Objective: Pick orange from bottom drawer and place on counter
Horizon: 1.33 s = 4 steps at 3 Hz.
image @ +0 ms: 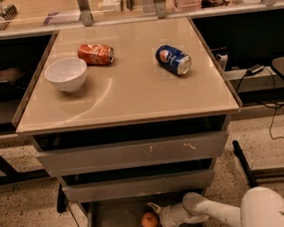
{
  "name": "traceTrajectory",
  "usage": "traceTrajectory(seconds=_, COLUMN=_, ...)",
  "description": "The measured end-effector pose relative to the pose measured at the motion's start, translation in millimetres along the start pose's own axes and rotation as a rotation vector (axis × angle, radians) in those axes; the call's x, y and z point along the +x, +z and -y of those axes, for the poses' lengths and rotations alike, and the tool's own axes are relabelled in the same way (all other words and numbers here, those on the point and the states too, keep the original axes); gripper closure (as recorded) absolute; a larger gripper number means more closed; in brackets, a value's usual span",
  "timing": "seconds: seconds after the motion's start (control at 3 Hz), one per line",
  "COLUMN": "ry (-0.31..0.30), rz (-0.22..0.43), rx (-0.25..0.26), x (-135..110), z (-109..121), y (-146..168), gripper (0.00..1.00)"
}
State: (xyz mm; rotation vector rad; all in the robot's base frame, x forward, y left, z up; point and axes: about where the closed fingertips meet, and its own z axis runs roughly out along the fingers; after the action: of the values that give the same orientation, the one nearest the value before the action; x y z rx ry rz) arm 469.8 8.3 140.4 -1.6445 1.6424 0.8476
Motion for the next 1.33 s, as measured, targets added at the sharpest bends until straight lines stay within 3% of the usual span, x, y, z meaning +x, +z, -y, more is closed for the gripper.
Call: traceTrajectory(seconds=1.33, ry=0.000, rz=0.000, rx=0.000, x=0.0, z=-0.1, y=0.1, gripper=0.88)
